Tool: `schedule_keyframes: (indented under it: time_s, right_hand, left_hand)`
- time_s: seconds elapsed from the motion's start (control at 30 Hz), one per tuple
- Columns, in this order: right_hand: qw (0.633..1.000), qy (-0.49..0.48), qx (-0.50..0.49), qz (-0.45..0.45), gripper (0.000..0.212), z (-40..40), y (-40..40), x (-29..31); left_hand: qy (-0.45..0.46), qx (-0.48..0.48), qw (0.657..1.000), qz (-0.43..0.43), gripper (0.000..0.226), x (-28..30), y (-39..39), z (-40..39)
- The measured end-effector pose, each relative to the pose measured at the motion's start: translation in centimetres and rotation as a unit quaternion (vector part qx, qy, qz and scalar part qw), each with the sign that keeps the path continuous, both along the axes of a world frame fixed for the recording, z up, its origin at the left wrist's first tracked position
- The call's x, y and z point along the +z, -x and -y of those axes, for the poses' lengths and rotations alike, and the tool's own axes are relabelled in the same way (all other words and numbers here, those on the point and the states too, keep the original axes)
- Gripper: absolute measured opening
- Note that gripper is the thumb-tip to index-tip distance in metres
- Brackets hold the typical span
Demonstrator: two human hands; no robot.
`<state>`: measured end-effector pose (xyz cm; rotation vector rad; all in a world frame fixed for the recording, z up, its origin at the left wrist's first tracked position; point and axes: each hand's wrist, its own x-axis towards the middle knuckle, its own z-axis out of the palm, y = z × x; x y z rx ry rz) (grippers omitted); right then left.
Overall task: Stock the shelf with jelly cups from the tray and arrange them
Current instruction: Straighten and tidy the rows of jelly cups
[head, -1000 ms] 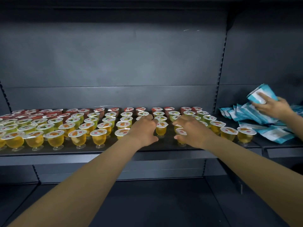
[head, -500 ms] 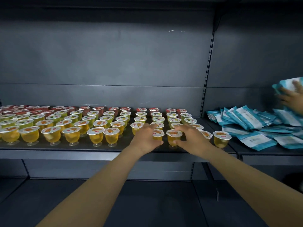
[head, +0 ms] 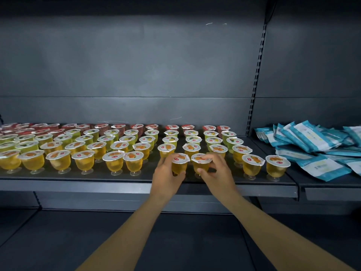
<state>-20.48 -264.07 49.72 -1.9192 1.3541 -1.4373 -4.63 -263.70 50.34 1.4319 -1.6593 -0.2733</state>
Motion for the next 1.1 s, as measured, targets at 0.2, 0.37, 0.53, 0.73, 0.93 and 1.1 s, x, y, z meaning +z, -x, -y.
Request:
schedule_keyframes:
  time_s: [0.2,0.37,0.53,0.73,0.93,1.1]
  right_hand:
    - [0.999,0.007,0.043,0.003,0.036,0.9,-3.2,-0.5]
    - [1.000,0.025,0.008,0.016,0.038,1.2,-3.3,-1.2]
    - [0.999,0.046,-0.020,0.007,0.038,1.3,-3.6,-1.5]
    - [0.997,0.059,-0.042,-0.004,0.039,1.3,-3.7,-1.7]
    - [0.998,0.030,-0.031,-0.047,0.043,0.6,-2.9,-0.6]
    - [0.985,0.014,-0.020,-0.169,0.052,-1.7,0.1,2.4]
  left_hand:
    - [0.024,0.000,1.000,-0.020,0.054,-1.0,-3.4,0.6]
    - [0.036,-0.023,0.999,-0.021,0.055,-1.4,-4.0,1.2]
    - [0.029,-0.026,0.999,-0.015,0.055,-1.4,-4.2,1.4]
    - [0.003,-0.031,0.999,0.010,0.055,-0.9,-4.1,1.3]
    - [-0.029,0.008,0.988,0.149,0.057,1.5,-3.9,0.8]
    - [-0.068,0.043,0.969,0.232,0.069,4.1,-3.0,-0.6]
